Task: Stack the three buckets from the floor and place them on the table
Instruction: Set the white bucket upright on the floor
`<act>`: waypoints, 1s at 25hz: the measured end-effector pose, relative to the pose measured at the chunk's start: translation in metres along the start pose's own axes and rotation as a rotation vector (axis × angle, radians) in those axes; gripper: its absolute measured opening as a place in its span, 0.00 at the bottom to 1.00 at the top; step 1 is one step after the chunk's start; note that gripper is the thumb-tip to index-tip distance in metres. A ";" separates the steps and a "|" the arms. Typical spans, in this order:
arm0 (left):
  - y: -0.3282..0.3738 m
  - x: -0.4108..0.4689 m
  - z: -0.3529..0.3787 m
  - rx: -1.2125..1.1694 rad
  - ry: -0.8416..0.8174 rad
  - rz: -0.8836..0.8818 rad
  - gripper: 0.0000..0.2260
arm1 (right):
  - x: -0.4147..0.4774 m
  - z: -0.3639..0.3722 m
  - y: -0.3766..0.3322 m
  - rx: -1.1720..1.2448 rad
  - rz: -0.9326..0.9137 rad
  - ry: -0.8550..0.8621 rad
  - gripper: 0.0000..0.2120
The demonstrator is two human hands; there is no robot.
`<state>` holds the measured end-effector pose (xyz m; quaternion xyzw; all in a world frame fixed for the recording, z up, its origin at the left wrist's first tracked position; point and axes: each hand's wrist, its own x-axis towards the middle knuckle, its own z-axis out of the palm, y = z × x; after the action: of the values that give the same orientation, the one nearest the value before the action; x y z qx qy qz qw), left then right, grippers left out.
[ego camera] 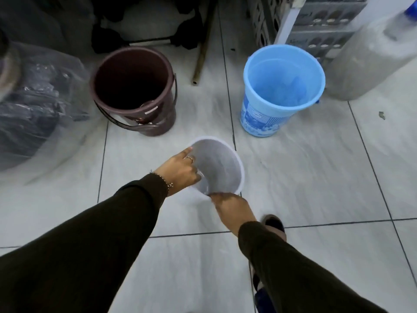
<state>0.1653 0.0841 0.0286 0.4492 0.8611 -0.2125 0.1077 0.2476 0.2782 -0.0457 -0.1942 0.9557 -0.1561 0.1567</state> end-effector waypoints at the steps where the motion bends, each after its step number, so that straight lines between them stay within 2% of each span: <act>1: 0.006 -0.005 -0.001 -0.043 -0.046 -0.023 0.09 | 0.005 -0.008 0.009 -0.165 -0.098 -0.061 0.14; 3: 0.031 -0.006 0.005 -0.185 -0.198 -0.116 0.12 | 0.014 -0.016 0.017 -0.397 -0.237 -0.195 0.12; 6: 0.067 0.003 0.012 -0.398 -0.351 -0.320 0.13 | 0.008 -0.010 0.019 -0.522 -0.258 -0.338 0.08; 9: 0.089 0.005 0.007 -0.428 -0.246 -0.415 0.09 | -0.003 0.004 0.028 -0.494 -0.238 -0.343 0.11; 10: 0.092 0.006 0.007 -0.444 -0.293 -0.412 0.12 | -0.006 0.002 0.033 -0.453 -0.228 -0.335 0.14; 12: 0.092 0.005 0.012 -0.484 -0.387 -0.371 0.21 | -0.011 -0.009 0.044 -0.223 -0.171 -0.327 0.30; 13: 0.085 0.006 0.008 -0.525 -0.392 -0.376 0.24 | -0.012 -0.025 0.051 -0.111 -0.105 -0.316 0.35; 15: 0.061 0.010 -0.008 -0.665 -0.365 -0.461 0.27 | -0.009 -0.064 0.069 0.091 0.069 -0.223 0.39; 19: 0.002 0.046 -0.057 -1.042 -0.178 -0.796 0.23 | 0.016 -0.142 0.129 0.420 0.516 -0.052 0.39; 22: -0.033 0.116 -0.085 -1.393 0.024 -0.995 0.18 | 0.055 -0.195 0.185 0.677 0.817 0.146 0.38; 25: -0.065 0.204 -0.106 -1.697 0.140 -1.148 0.22 | 0.102 -0.227 0.244 0.843 0.943 0.242 0.36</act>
<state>-0.0039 0.2488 0.0631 -0.2432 0.8171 0.4734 0.2216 -0.0019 0.5030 0.0467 0.3440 0.8061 -0.4533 0.1624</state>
